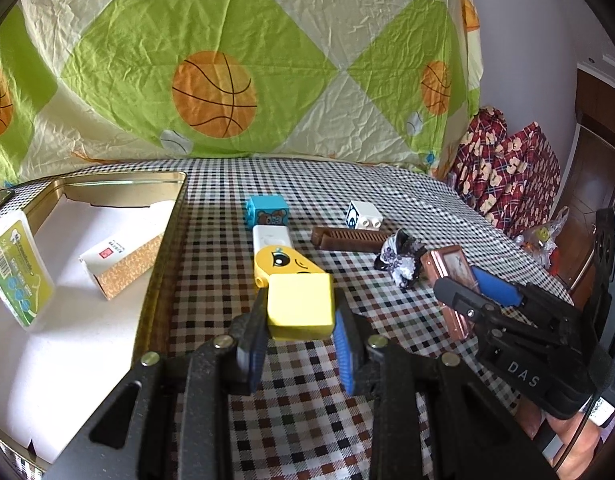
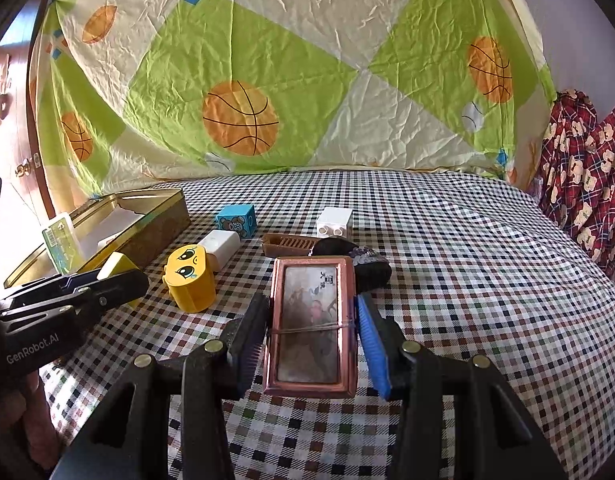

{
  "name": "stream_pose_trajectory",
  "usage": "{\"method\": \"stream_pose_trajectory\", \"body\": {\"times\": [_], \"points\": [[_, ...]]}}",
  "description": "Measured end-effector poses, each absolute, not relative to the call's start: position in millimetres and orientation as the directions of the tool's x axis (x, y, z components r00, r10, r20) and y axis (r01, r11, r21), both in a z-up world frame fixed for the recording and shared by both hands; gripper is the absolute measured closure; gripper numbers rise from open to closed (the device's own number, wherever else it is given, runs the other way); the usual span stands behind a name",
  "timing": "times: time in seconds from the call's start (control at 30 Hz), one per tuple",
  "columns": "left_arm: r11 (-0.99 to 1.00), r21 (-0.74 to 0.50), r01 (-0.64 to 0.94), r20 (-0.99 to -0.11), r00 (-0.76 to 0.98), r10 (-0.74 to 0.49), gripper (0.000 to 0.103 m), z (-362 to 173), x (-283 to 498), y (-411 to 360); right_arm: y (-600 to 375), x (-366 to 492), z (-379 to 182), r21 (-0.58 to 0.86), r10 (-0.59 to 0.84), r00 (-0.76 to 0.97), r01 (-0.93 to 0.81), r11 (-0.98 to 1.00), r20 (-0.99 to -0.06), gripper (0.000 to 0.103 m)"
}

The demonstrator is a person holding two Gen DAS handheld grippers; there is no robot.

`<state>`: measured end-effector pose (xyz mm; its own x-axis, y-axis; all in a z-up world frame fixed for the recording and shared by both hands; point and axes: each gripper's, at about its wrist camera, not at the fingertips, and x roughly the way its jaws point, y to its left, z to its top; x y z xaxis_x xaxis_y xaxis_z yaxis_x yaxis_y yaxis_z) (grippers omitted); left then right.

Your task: Organize rigid objects

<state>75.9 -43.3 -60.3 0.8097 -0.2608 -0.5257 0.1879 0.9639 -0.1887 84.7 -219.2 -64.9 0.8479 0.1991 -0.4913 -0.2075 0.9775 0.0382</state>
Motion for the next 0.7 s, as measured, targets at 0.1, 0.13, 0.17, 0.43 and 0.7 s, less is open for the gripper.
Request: {"method": "stream_pose_trajectory", "body": {"times": [0.1, 0.13, 0.17, 0.43, 0.7], "points": [[0.966, -0.187, 0.179, -0.505, 0.825, -0.251, 0.075, -58.3, 72.6, -41.4, -219.4, 82.8, -64.3, 0.036, 0.2, 0.854, -0.209, 0.977, -0.48, 0.055], [0.967, -0.187, 0.175, -0.499, 0.831, -0.247, 0.075, -58.0, 71.0, -40.9, -219.7, 81.9, -63.9, 0.036, 0.201, 0.857, -0.209, 0.977, -0.475, 0.055], [0.967, -0.187, 0.173, -0.493, 0.835, -0.244, 0.075, -57.4, 70.1, -40.3, -219.9, 81.2, -63.5, 0.036, 0.202, 0.859, -0.21, 0.977, -0.47, 0.055], [0.97, -0.178, 0.163, -0.453, 0.862, -0.228, 0.075, -53.6, 62.3, -39.1, -220.1, 73.8, -60.5, 0.025, 0.204, 0.882, -0.214, 0.977, -0.425, 0.055], [0.971, -0.177, 0.163, -0.406, 0.886, -0.223, 0.075, -50.8, 54.1, -37.3, -220.3, 67.9, -59.5, 0.017, 0.204, 0.898, -0.214, 0.977, -0.39, 0.055]]}}
